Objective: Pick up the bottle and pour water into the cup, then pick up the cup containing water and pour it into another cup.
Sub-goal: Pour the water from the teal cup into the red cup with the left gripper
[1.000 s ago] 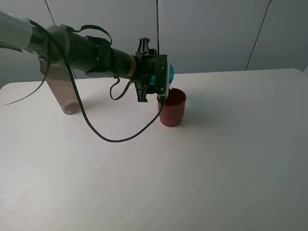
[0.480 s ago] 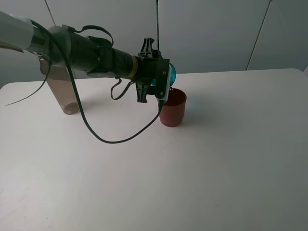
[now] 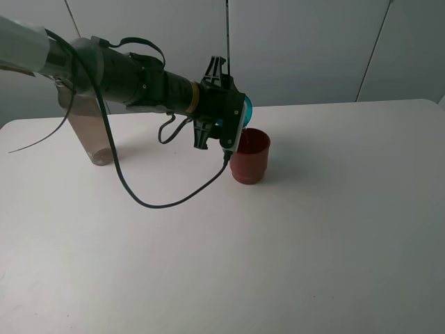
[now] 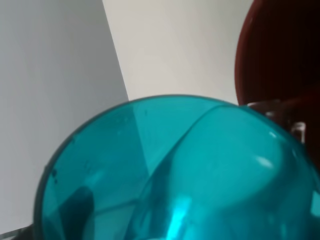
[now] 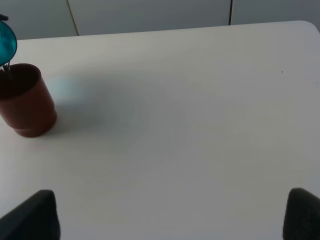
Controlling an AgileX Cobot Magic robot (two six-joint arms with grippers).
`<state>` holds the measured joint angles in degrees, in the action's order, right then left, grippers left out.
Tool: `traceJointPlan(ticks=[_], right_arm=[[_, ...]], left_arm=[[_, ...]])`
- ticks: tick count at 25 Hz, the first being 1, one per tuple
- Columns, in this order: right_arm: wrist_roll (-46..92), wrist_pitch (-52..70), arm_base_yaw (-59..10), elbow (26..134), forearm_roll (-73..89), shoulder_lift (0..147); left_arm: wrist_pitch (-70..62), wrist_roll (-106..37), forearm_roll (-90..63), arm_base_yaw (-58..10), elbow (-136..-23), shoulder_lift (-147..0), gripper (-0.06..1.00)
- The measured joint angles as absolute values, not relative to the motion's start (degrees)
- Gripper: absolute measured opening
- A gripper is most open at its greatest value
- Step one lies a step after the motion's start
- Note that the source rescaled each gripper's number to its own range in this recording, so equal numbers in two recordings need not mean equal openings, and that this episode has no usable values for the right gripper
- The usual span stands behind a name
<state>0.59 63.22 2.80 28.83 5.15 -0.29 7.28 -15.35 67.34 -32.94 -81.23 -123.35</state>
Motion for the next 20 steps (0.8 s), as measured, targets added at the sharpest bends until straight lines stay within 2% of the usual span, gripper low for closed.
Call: traceJointPlan(ticks=[20], right_arm=[[0.59,63.22,2.8,28.83,5.15,-0.29]], left_arm=[[4.9,-17.95,72.69,-33.74,-81.23,-122.28,0.08]])
